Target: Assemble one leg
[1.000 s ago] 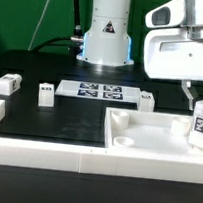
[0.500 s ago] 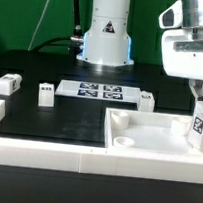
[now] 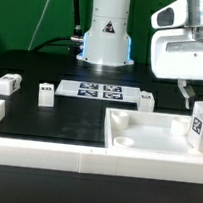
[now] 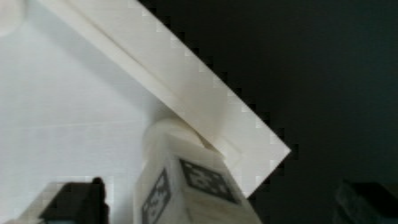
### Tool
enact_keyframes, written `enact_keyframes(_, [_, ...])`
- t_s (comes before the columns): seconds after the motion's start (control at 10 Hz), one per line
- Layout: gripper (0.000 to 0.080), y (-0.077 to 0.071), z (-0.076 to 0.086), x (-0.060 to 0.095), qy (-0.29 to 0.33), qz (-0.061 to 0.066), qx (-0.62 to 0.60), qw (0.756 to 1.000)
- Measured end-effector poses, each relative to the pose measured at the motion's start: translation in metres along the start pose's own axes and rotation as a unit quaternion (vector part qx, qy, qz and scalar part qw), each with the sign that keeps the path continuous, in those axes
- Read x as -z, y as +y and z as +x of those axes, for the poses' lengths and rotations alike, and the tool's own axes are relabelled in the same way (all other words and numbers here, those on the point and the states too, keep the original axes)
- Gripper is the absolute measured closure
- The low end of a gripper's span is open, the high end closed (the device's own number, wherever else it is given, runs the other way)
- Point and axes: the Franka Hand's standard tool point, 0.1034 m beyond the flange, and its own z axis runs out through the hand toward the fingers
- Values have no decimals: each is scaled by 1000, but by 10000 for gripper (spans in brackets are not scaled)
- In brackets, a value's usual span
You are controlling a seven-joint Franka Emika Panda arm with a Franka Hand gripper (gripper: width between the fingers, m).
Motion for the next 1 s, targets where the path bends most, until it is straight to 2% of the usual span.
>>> enact_keyframes(0.1, [150,2,1,-1,1,-4,70,998])
enact_keyframes(0.3, [150,6,8,-2,8,-19,199,980])
enact_keyframes(0.4, [150,7,13,-2,14,-34,285,958])
enact_keyframes(0.5, [150,4,11,-5,18,-49,340,939])
enact_keyframes(0.8, [150,1,7,-6,13,-52,416,908])
enact_keyframes(0.9, [150,1,7,-6,13,-51,411,910])
enact_keyframes(1.0, [275,1,7,-6,13,-51,411,910])
